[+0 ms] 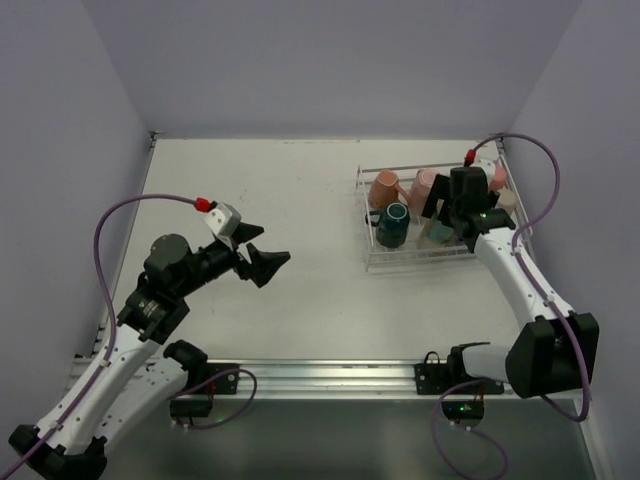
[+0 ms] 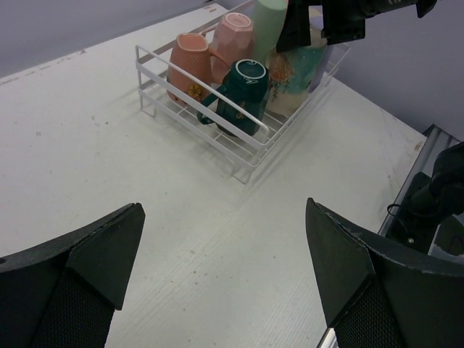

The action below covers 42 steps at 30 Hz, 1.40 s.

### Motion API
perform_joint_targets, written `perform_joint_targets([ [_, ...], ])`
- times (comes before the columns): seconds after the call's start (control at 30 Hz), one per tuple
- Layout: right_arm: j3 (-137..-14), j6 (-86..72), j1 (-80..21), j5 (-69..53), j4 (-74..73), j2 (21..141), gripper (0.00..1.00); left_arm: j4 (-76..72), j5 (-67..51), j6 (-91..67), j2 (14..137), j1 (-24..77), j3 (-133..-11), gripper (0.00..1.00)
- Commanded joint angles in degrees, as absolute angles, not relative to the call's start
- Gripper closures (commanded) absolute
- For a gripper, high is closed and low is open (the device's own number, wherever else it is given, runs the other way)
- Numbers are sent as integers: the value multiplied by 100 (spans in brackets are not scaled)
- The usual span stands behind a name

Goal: Unload the cups from the dish rack

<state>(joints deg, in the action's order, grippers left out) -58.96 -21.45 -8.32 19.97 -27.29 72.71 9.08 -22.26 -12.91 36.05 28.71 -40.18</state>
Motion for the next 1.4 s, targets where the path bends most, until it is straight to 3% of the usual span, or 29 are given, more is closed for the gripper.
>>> perform_joint_targets([
  [0.0, -6205, -2039, -809, 1995, -2382, 7444, 1, 923, -2180, -1187, 3638, 2918, -4254, 0],
  [0.07, -6205, -2057, -809, 1995, -2364, 7497, 3, 914, -2162, -1178, 3639, 2918, -4254, 0],
  [0.17, -6135, -2100, -817, 2039, -2294, 7462, 25, 914, -2153, -1178, 3647, 2918, -4254, 0],
  [0.2, -6083, -2101, -809, 2039, -2259, 7366, 38, 914, -2153, -1186, 3665, 2918, -4254, 0],
  [0.3, -6108, -2127, -817, 2039, -2241, 7181, 48, 914, -2110, -1230, 3691, 2918, -4263, 0],
  [0.33, -6117, -2127, -809, 2022, -2233, 7041, 59, 914, -2092, -1248, 3700, 2918, -4263, 0],
  [0.37, -6135, -2144, -809, 2013, -2215, 6970, 64, 914, -2048, -1274, 3709, 2918, -4271, 0],
  [0.5, -6293, -2153, -809, 2013, -2162, 6601, 74, 853, -1934, -1458, 3788, 2909, -4280, 0],
  [0.87, -6864, -2417, -809, 1198, -2022, 5766, 75, 230, -2793, -2503, 4842, 2918, -4667, 0],
  [1.07, -7013, -2952, -800, 651, -1618, 5766, 76, -2238, -3532, -4419, 5738, 2988, -4324, 7],
  [1.17, -7171, -3277, -782, 326, -1424, 5766, 76, -3057, -3385, -4982, 6387, 3216, -4438, 10],
  [1.37, -7234, -3778, -729, -263, -1161, 5775, 77, -3304, -2690, -4966, 7338, 3893, -5167, 16],
])
